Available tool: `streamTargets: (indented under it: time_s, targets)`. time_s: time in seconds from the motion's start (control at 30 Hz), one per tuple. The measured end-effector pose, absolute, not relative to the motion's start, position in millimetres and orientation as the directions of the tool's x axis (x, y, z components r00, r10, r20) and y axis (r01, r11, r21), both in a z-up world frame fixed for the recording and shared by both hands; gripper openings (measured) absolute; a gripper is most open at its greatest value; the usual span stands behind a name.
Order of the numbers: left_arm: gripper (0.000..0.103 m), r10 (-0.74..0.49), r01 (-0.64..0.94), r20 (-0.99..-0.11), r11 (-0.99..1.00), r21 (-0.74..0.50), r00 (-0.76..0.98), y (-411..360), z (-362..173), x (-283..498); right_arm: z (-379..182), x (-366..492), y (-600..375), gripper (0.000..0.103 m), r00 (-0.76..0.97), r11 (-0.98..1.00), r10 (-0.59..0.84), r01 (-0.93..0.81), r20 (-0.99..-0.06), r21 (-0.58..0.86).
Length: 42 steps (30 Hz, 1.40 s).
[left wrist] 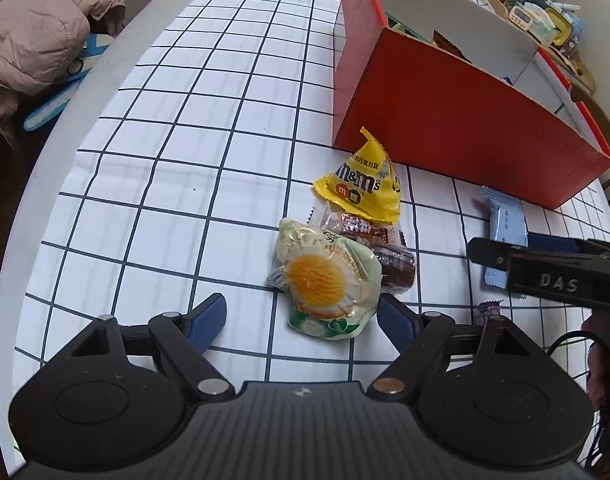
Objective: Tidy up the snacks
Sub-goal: 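Grasp the round cream bun with left tool while right tool grasps light-blue packet, then carry the held bun and light-blue packet up toward the red box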
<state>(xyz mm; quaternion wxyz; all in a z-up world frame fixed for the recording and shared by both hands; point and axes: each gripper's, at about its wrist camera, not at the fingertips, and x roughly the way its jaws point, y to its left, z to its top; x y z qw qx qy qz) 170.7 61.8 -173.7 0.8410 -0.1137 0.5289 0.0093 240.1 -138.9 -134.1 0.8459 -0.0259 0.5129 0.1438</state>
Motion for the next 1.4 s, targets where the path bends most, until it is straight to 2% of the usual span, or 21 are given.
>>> streamTargets:
  time_s: [0.1,0.2,0.23,0.27,0.5,1.07,1.4]
  targets:
    - [0.067,-0.136,-0.139,-0.886,0.966,-0.218,0.443,65,-172,171,-135,239,-136,0.074,0.442,0.959,0.200,-0.271,-0.874,0.082]
    - [0.055,-0.155,-0.173,-0.884,0.952,-0.254,0.442,71,-171,172,-133,240,-136,0.063,0.454,0.963,0.186,-0.258,-0.872,0.071]
    - [0.047,-0.166,-0.179,-0.882,0.947,-0.267,0.441,73,-171,172,-133,240,-137,0.059,0.457,0.965,0.178,-0.255,-0.871,0.063]
    - [0.045,-0.173,-0.184,-0.881,0.943,-0.277,0.440,75,-171,172,-132,239,-138,0.058,0.459,0.965,0.177,-0.257,-0.871,0.061]
    - [0.043,-0.170,-0.204,-0.877,0.937,-0.285,0.449,81,-170,168,-128,230,-145,0.051,0.462,0.965,0.199,-0.246,-0.864,0.090]
    - [0.042,-0.187,-0.187,-0.873,0.936,-0.297,0.451,89,-160,132,-91,181,-151,0.050,0.483,0.954,0.263,-0.259,-0.836,0.150]
    - [0.041,-0.239,-0.166,-0.856,0.923,-0.346,0.458,89,-147,118,-56,158,-154,0.050,0.518,0.945,0.300,-0.278,-0.801,0.175]
